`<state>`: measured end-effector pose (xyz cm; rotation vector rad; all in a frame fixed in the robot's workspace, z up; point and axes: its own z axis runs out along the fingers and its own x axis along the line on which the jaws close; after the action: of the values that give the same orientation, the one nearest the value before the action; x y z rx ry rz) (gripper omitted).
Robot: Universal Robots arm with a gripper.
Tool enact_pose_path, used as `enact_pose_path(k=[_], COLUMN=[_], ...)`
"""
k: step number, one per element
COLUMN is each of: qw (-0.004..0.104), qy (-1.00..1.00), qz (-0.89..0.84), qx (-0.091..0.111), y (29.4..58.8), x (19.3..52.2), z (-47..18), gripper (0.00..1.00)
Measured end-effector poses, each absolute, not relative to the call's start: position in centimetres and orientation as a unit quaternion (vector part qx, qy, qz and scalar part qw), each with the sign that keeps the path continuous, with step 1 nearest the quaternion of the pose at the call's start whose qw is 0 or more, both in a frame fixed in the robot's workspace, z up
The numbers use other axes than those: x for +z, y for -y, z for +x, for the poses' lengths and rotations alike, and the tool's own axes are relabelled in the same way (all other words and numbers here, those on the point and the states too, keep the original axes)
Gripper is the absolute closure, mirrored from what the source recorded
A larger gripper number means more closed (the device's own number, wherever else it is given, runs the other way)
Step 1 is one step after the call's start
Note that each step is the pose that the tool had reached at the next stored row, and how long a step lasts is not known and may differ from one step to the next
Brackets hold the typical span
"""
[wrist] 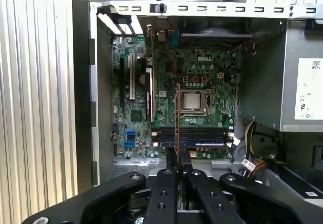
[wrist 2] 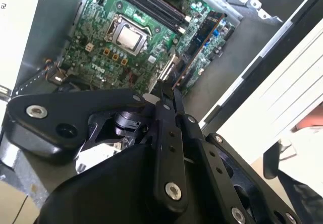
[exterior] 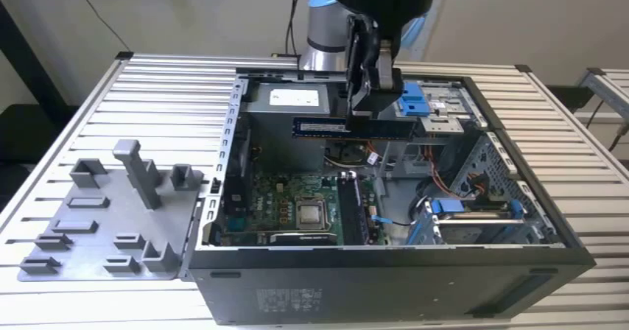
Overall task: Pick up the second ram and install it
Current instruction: 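Pick up the second ram and move it above second insertion slot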
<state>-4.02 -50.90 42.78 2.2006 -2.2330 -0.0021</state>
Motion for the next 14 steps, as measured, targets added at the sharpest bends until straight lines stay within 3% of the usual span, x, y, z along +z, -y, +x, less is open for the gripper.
enact_pose_path(k=[14], qw=[0.003], qy=[0.712], qz=[0.702], qx=[-0.001], y=[50.9], x=[42.78], z=[-3.29], gripper=[0.86])
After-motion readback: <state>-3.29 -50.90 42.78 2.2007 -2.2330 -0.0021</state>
